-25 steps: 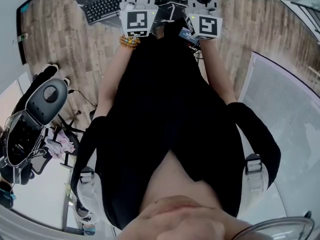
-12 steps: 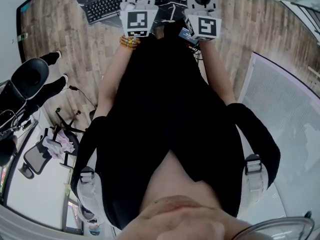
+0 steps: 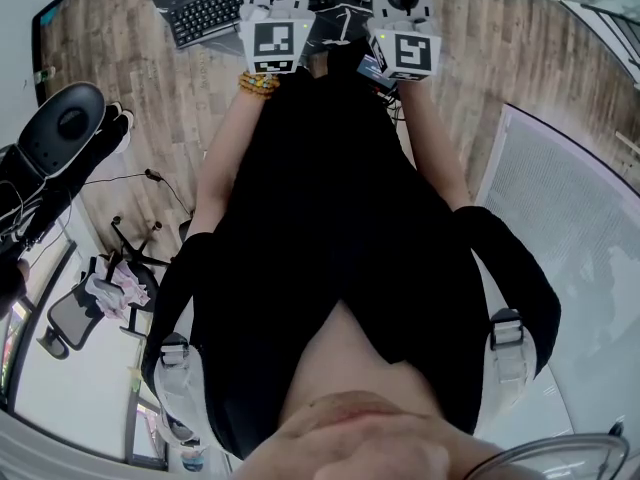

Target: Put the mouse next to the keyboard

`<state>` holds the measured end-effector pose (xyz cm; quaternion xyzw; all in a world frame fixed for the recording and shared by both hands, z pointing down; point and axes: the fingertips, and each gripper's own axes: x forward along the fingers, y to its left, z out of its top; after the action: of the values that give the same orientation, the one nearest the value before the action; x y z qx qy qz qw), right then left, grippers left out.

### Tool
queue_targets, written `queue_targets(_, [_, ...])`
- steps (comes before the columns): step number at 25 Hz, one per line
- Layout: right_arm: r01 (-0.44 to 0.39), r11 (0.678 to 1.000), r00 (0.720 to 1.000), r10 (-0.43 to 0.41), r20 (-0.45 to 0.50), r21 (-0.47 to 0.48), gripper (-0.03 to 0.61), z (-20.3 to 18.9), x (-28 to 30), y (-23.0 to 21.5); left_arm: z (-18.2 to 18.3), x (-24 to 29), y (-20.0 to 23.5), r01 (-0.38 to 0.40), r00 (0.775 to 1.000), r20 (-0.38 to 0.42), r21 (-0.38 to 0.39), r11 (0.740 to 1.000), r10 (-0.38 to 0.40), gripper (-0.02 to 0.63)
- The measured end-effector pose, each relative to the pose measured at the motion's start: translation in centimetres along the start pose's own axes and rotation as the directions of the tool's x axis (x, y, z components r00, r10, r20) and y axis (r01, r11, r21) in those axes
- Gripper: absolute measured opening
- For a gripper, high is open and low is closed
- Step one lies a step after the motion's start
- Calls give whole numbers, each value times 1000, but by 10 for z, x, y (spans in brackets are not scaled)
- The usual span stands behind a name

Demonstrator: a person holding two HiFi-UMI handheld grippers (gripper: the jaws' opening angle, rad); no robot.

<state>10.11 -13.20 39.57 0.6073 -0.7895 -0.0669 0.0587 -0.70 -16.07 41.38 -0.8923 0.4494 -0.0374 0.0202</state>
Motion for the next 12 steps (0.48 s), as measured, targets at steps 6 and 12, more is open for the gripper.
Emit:
queue_targets(6, [-3, 1000, 1000, 3, -4, 4, 38, -1, 2, 2, -1, 0, 2, 3, 1000, -3, -3, 1000, -3, 17])
queue_targets(12, [-7, 1000, 1000, 7, -17, 1, 38, -6, 5, 4, -6, 1, 5, 5, 1000, -12, -8, 1000, -5, 17])
